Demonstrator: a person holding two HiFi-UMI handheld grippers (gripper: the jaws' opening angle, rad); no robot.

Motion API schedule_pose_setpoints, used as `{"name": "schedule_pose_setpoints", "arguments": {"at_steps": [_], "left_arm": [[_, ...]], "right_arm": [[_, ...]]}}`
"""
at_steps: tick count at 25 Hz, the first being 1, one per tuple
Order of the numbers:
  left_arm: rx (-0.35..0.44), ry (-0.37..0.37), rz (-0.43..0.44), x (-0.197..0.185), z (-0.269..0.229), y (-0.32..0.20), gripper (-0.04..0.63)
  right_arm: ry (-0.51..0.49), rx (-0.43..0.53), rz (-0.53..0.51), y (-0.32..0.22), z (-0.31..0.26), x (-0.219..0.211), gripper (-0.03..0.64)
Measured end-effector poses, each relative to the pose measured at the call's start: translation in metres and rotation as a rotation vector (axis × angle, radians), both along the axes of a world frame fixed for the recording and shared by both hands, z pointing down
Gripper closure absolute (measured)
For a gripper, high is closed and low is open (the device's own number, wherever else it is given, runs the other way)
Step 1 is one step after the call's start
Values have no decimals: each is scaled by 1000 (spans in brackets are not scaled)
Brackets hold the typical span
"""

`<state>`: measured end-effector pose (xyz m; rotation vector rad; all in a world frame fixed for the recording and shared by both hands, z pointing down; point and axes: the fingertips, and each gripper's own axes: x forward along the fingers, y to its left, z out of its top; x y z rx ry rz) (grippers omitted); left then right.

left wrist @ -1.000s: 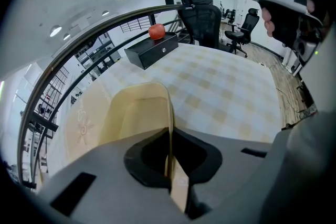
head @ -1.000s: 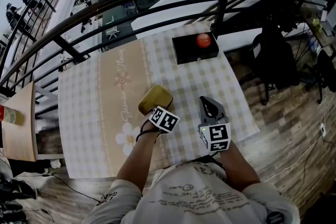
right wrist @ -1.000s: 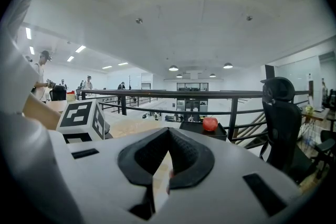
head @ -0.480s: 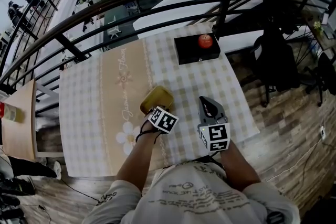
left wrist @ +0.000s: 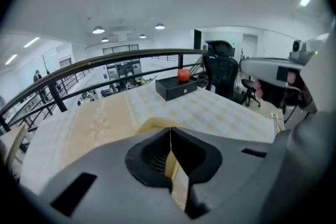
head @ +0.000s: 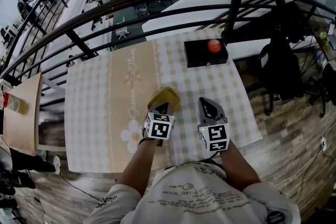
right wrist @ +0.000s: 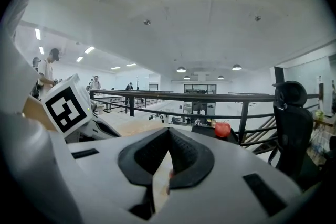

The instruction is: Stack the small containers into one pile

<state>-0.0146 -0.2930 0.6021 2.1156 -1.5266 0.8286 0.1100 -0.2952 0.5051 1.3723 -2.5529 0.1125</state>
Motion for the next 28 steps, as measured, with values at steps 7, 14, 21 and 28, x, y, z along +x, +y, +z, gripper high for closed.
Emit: {"name": "schedule_pose_setpoints", "arguments": {"at_steps": [7,14,21,28], "left_arm": [[199,86,-135,-34,-66,10,588],[437,192,-220,-62,-144,24,588],[509,187,-242,-66,-191,39,588],[539,156,-277,-75,-213,27,588]], "right_arm": [[-20,41,-46,2,-30,-38,614],[-91,99,-112,-1,-82,-82,615],[-153,92,-156,6,-105,-109,614],[-201,62,-244,-3,-112,-124,615]]}}
